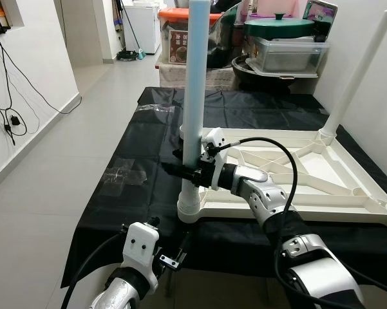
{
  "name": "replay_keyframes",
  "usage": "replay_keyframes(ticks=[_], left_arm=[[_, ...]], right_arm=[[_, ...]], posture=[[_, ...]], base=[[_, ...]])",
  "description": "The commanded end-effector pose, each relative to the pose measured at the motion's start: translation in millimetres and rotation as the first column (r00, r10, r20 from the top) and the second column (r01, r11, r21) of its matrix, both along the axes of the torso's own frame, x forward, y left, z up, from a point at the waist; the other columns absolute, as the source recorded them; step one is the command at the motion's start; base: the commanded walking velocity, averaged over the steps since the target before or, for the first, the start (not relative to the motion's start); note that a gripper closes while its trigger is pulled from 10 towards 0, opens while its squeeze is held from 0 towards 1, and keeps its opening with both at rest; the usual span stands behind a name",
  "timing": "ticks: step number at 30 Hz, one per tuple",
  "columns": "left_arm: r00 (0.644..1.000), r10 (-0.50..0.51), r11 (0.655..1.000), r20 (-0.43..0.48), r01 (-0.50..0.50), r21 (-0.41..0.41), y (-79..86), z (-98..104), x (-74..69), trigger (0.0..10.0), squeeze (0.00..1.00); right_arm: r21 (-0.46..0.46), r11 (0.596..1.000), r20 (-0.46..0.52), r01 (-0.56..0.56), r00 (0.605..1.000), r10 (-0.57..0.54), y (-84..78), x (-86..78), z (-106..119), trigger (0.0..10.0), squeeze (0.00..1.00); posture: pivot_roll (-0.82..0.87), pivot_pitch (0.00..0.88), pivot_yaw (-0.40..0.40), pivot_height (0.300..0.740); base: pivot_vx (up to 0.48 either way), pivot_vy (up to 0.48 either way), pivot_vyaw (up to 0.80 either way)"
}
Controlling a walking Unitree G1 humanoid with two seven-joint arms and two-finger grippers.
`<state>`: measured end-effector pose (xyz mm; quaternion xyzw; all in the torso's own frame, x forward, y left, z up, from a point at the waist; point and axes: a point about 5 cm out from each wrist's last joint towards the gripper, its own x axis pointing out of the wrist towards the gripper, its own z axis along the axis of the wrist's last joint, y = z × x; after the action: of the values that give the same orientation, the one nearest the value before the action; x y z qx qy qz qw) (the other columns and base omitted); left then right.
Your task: Building children table
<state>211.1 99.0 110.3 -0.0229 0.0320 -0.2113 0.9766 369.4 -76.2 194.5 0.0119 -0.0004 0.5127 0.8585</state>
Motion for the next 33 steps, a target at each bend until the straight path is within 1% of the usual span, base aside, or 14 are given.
replay_keyframes(ticks=[1,9,12,13,14,15,17,18,20,25,28,29,30,33], left_arm=[[1.0,0.001,1.0,-0.008,-0.001,0.004,-0.1,-2.6,1.0,10.0,0.0],[1.0,0.001,1.0,-0.009,-0.001,0.005,-0.1,-2.7,1.1,10.0,0.0],[1.0,0.003,1.0,-0.008,-0.003,0.005,0.7,-2.2,1.9,10.0,0.0],[1.0,0.003,1.0,-0.008,-0.003,0.005,0.7,-2.2,1.9,10.0,0.0],[1.0,0.003,1.0,-0.007,-0.003,0.005,1.0,-2.1,2.2,10.0,0.0],[1.0,0.003,1.0,-0.007,-0.003,0.005,1.0,-2.1,2.2,10.0,0.0],[1.0,0.001,1.0,-0.006,-0.001,0.005,1.2,-2.0,2.7,10.0,0.0],[1.0,0.001,1.0,-0.006,-0.001,0.005,1.2,-2.0,2.7,10.0,0.0],[1.0,0.0,1.0,-0.005,0.0,0.007,1.2,-2.1,3.0,10.0,0.0],[1.0,0.0,1.0,-0.004,0.0,0.011,0.7,-2.5,3.4,10.0,0.0],[1.0,0.001,1.0,-0.003,-0.001,0.013,0.2,-2.6,3.7,10.0,0.0],[1.0,0.002,1.0,-0.003,-0.002,0.013,0.0,-2.8,3.8,10.0,0.0],[1.0,0.002,1.0,-0.003,-0.002,0.013,-0.3,-3.1,3.9,10.0,0.0],[1.0,0.002,1.0,-0.004,-0.001,0.013,-0.4,-3.4,3.9,10.0,0.0]], right_arm=[[0.026,1.0,-0.012,0.011,1.0,-0.011,1.3,-1.8,-4.8,0.0,0.0],[0.037,0.985,-0.016,0.17,0.985,-0.169,-6.3,-0.6,-12.6,0.0,0.0],[-0.006,0.742,-0.059,0.67,0.741,-0.669,-38.2,3.7,-33.8,0.0,0.0],[-0.006,0.742,-0.059,0.67,0.741,-0.669,-38.2,3.7,-33.8,0.0,0.0],[-0.029,0.613,-0.055,0.79,0.611,-0.79,-49.7,2.2,-38.5,0.0,0.0],[-0.029,0.613,-0.055,0.79,0.611,-0.79,-49.7,2.2,-38.5,0.0,0.0],[-0.036,0.427,-0.059,0.903,0.425,-0.903,-59.5,-2.6,-39.6,0.0,0.0],[-0.036,0.427,-0.059,0.903,0.425,-0.903,-59.5,-2.6,-39.6,0.0,0.0],[-0.031,0.258,-0.104,0.966,0.253,-0.962,-59.0,-10.1,-37.4,0.0,0.0],[-0.054,0.123,-0.201,0.991,0.11,-0.973,-43.3,-18.5,-36.7,0.0,0.0],[-0.083,0.106,-0.252,0.991,0.082,-0.964,-26.5,-22.1,-37.4,0.0,0.0],[-0.074,0.133,-0.264,0.988,0.11,-0.958,-18.7,-22.4,-36.5,2.1,0.0],[-0.046,0.193,-0.269,0.98,0.174,-0.947,-10.0,-21.8,-33.6,10.0,0.0],[-0.025,0.236,-0.268,0.971,0.221,-0.938,-4.8,-21.2,-31.6,10.0,0.0]], posture=[[0.11,0.0,-0.058,0.74],[0.11,0.0,-0.058,0.74],[0.1,0.0,-0.051,0.74],[0.1,0.0,-0.051,0.74],[0.1,0.0,-0.05,0.74],[0.1,0.0,-0.05,0.74],[0.1,0.0,-0.048,0.74],[0.1,0.0,-0.048,0.74],[0.1,0.0,-0.048,0.74],[0.1,0.0,-0.054,0.74],[0.11,0.0,-0.056,0.74],[0.11,0.0,-0.058,0.74],[0.1,0.0,-0.056,0.74],[0.1,0.0,-0.056,0.74]], base=[[0.0,0.0,0.0],[0.0,0.0,0.0],[0.0,0.0,0.0],[0.0,0.0,0.0],[0.0,0.0,0.0],[0.0,0.0,0.0],[0.0,0.0,0.0],[0.0,0.0,0.0],[0.0,0.0,0.0],[0.0,0.0,0.0],[0.0,0.0,0.0],[0.0,0.0,0.0],[0.0,0.0,0.0],[0.0,0.0,0.0]])
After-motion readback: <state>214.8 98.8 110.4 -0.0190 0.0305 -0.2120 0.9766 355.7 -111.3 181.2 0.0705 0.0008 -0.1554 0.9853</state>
